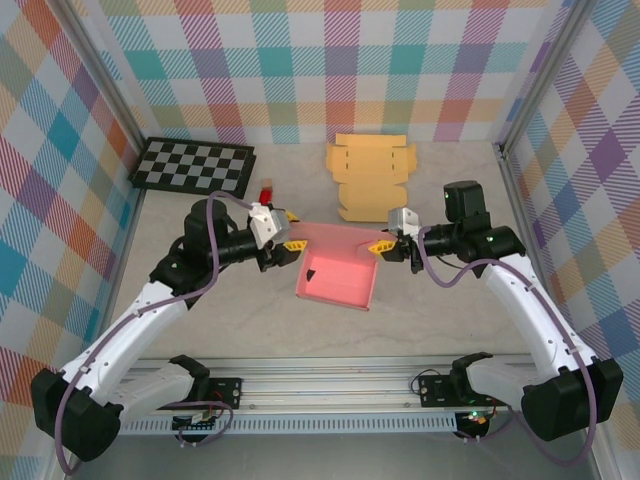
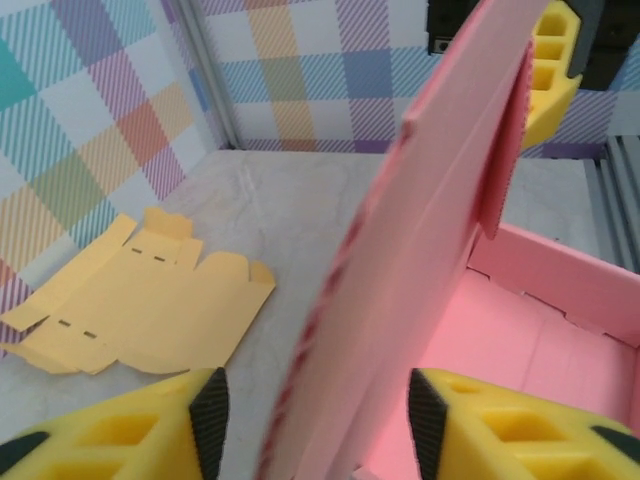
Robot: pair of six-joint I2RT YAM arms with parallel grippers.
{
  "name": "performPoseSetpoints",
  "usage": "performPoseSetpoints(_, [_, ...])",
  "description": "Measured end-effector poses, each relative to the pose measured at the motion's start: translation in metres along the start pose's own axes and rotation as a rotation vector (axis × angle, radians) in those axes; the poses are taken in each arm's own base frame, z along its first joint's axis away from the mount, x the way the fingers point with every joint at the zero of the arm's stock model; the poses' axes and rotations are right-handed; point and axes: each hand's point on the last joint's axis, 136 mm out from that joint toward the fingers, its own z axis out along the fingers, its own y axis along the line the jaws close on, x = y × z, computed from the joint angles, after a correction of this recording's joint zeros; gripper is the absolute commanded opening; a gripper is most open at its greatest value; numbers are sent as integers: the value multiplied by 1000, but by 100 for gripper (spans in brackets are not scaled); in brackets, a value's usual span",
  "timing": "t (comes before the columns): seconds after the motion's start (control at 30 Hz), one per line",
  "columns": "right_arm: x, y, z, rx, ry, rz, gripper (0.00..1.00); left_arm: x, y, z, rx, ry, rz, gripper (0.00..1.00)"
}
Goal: Fold the paper box
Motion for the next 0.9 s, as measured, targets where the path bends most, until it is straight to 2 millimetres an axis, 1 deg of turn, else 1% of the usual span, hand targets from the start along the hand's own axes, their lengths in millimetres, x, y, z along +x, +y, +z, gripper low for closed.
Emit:
performPoseSetpoints(0.07, [-1,-3,0,15,2,-5,0,-1,-3,8,10,7,-32,19])
performPoseSetpoints(0.13, [2,-7,-1,61,19,-22,0,0,1,16,-9,29,-81,3])
performPoseSetpoints(0.2, [6,-11,0,112,36,-47,0,0,12,24,-57,63,-143,2])
performPoseSetpoints(0.27, [10,-14,3,168,54,-81,0,0,27,32,-120,91,-222,4])
performPoseSetpoints(0.37, [15,-22,12,244,84,-121,0,8,44,43,-217,130,-355,10])
performPoseSetpoints(0.4, [17,-25,15,268,98,-132,0,13,49,46,-255,143,-407,15])
performPoseSetpoints(0.43, [18,-27,18,286,109,-140,0,16,53,47,-286,151,-445,22])
performPoseSetpoints(0.47, [20,-30,22,304,122,-151,0,21,57,49,-324,162,-495,31])
performPoseSetpoints(0.5, [21,-32,25,316,133,-159,0,25,62,50,-362,170,-544,37])
performPoseSetpoints(0.6, [26,-39,35,345,162,-173,0,35,74,50,-454,182,-643,43])
performPoseSetpoints(0.7, [30,-47,39,373,181,-178,0,42,75,48,-495,201,-693,44])
performPoseSetpoints(0.83, [31,-51,39,386,190,-192,0,49,69,43,-502,252,-712,47])
performPoseSetpoints(0.9, [34,-51,41,378,199,-200,0,51,62,37,-494,283,-718,53])
